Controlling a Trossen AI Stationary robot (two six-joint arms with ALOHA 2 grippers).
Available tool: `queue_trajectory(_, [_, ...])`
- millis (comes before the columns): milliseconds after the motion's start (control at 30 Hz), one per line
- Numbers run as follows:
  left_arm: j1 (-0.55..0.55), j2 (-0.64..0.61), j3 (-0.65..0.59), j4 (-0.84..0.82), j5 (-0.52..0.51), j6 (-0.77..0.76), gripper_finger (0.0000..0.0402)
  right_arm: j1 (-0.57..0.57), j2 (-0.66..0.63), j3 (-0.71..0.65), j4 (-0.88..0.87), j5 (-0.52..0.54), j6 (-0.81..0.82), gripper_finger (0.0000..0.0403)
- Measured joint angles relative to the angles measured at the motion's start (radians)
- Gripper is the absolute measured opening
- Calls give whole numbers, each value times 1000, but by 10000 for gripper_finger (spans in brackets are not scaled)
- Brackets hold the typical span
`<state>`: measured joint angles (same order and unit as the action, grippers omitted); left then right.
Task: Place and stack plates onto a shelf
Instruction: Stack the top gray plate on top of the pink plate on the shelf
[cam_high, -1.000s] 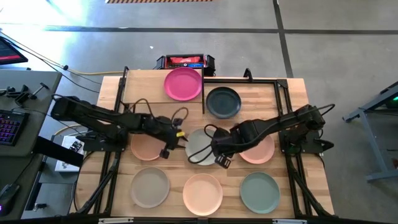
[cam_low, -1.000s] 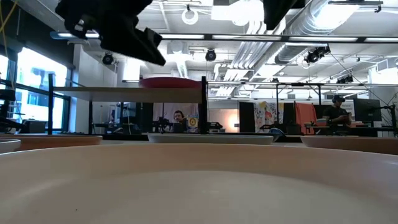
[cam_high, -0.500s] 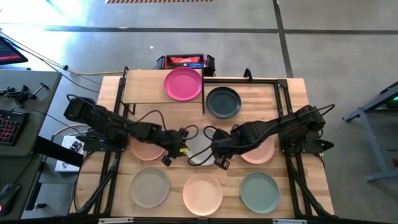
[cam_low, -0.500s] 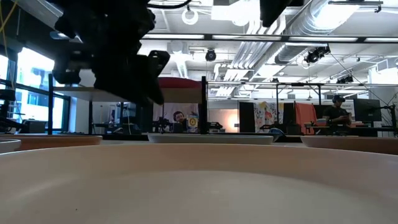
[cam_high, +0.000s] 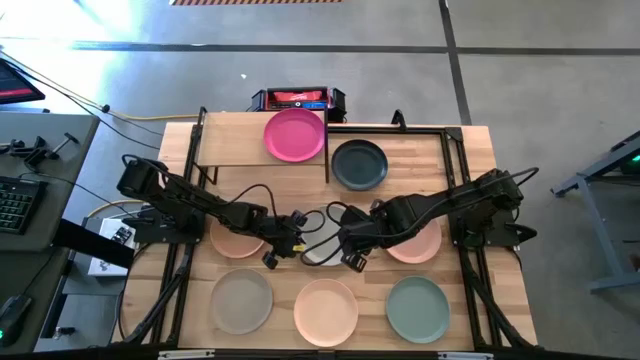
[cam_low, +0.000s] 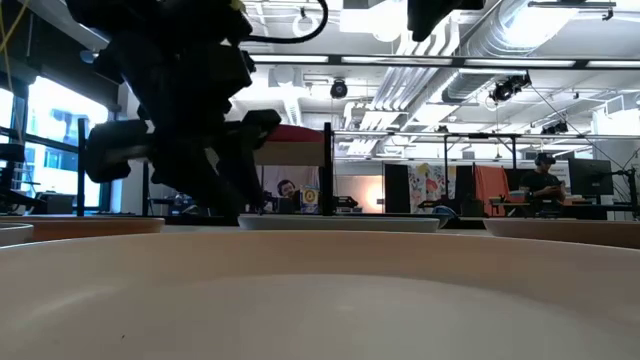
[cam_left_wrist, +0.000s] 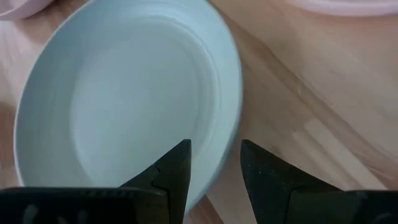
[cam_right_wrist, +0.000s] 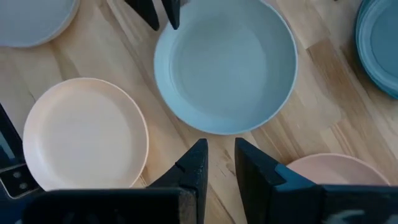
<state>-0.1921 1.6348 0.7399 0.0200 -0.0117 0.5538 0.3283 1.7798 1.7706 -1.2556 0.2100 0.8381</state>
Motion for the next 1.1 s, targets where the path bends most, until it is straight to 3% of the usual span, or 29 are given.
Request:
queue_trajectory(633, [0, 62, 0, 6, -75, 31, 122, 0, 0, 0, 0, 1, 81, 60])
queue_trajectory(1000, [-5, 62, 0, 7, -86, 27, 12, 0, 0, 0, 0, 1, 100, 60])
queue_trajectory(1100, [-18, 62, 1, 8, -92, 27, 7, 0, 0, 0, 0, 1, 100, 60])
